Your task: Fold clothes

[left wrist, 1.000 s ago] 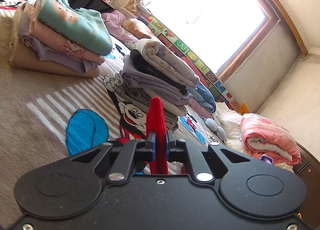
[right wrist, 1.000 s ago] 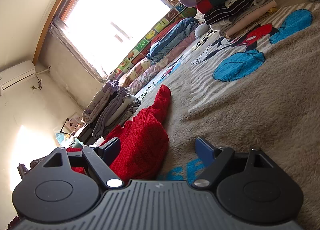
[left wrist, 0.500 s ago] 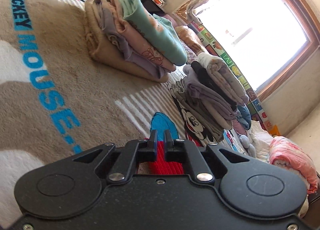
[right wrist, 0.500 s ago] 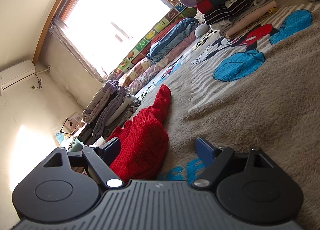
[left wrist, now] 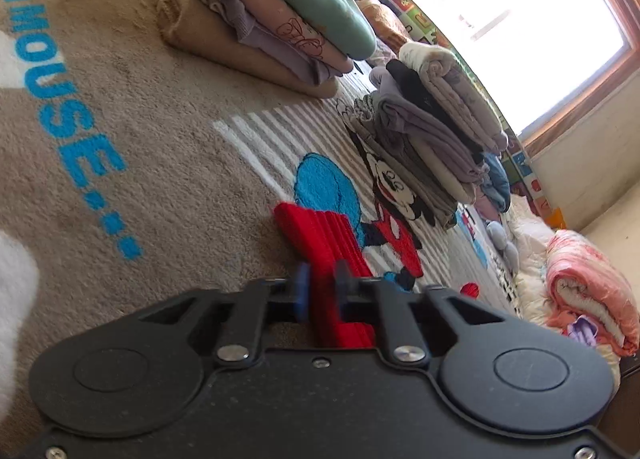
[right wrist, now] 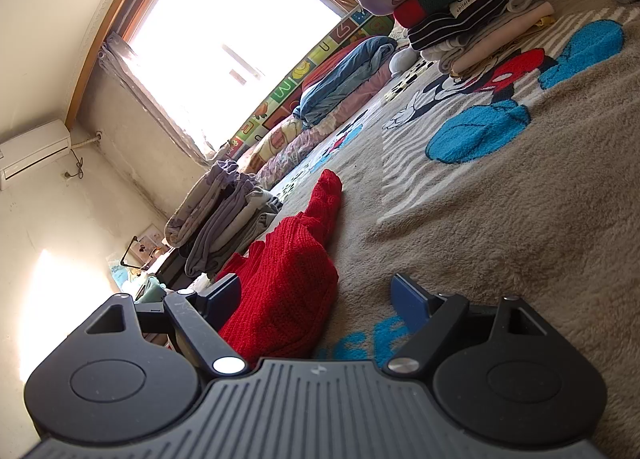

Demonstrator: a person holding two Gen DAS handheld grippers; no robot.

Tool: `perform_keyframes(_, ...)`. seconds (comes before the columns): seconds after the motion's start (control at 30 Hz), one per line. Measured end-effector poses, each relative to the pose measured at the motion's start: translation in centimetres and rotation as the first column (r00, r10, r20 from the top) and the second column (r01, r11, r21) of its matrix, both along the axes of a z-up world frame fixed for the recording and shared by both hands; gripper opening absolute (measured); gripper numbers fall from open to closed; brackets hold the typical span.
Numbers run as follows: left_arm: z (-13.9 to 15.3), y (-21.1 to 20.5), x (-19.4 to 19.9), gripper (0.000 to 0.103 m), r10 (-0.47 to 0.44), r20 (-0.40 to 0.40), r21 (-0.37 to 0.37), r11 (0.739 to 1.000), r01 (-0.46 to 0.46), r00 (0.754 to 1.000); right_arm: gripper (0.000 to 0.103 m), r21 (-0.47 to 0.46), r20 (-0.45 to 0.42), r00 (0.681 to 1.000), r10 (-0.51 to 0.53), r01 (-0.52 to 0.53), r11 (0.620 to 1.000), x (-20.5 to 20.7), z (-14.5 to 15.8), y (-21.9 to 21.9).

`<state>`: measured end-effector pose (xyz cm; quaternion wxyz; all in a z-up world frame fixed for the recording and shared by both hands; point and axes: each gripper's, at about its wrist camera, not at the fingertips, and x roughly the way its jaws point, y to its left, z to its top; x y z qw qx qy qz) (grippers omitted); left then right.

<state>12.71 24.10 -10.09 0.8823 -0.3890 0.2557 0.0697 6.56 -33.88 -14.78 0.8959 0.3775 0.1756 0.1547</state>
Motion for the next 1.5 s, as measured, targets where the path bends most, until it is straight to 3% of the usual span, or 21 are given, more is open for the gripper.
perform_keyframes(0.13,1.8,1.4,-2.3,0.003,0.14,0.044,0.059,0.988,-0.143,0.989,0.082,0.0,0.0,1.0,0.0,0.0,1.0,-0.1,0.0,0.0)
perform_keyframes(0.37,-0.2,2.4,-2.1,0.004,0.142,-0.032,0.06,0.988,-0.14,0.989,0.082,0.003,0.004,1.0,0.001,-0.001,1.0,-0.1,0.1,0.1)
perform_keyframes(0.47,-0.4,3.3,-2.4,0.014,0.192,-0.046,0.037,0.981,-0.191,0.98,0.082,0.002,0.002,1.0,0.0,0.0,1.0,-0.2,0.1,0.2)
perform_keyframes(0.53,-0.3,3.7,-2.7,0.014,0.235,-0.05,0.034,0.972,-0.233,0.971,0.082,0.002,0.002,1.0,0.0,0.0,1.0,-0.2,0.1,0.2)
perform_keyframes(0.7,1.9,2.2,-3.8,0.019,0.306,-0.026,0.159,0.941,-0.298,0.952,0.082,0.001,0.003,1.0,0.0,0.0,1.0,-0.1,0.1,0.2)
perform_keyframes(0.77,3.2,1.2,-4.5,0.031,0.318,0.006,0.192,0.93,-0.313,0.948,0.082,0.0,0.003,1.0,0.0,0.0,1.0,-0.1,0.1,0.2)
perform_keyframes(0.87,4.8,-1.0,-5.2,0.046,0.241,0.062,0.194,0.949,-0.249,0.968,0.082,-0.003,0.002,1.0,0.0,0.0,1.0,-0.1,0.1,0.2)
perform_keyframes(1.0,5.6,-5.4,-4.8,0.051,0.079,0.064,0.161,0.983,-0.088,0.995,0.082,-0.008,0.0,1.0,0.001,-0.001,1.0,0.0,0.2,0.2)
perform_keyframes(1.1,5.8,-10.6,-4.3,0.051,-0.078,0.057,0.209,0.976,0.064,0.995,0.082,-0.011,-0.002,1.0,0.001,-0.001,1.0,0.0,0.2,0.1)
perform_keyframes(1.17,6.0,-14.4,-3.9,0.051,-0.197,0.064,0.284,0.943,0.172,0.978,0.082,-0.015,-0.005,1.0,0.0,0.0,1.0,0.0,0.3,0.2)
perform_keyframes(1.3,4.8,-20.7,-3.4,0.051,-0.384,0.012,0.445,0.829,0.339,0.923,0.082,-0.025,-0.012,1.0,-0.004,0.004,1.0,-0.1,0.5,0.4)
perform_keyframes(1.4,1.7,-23.2,-1.6,0.049,-0.439,-0.177,0.465,0.751,0.468,0.881,0.081,-0.027,-0.029,0.999,-0.018,0.017,0.999,-0.2,0.8,0.4)
perform_keyframes(1.47,0.6,-23.9,-1.2,0.05,-0.45,-0.211,0.486,0.722,0.493,0.868,0.077,-0.037,-0.037,0.999,-0.034,0.033,0.999,-0.6,1.1,0.6)
perform_keyframes(1.5,0.7,-23.9,-1.2,0.05,-0.452,-0.212,0.487,0.72,0.495,0.866,0.076,-0.04,-0.04,0.998,-0.05,0.048,0.998,-0.8,1.3,0.7)
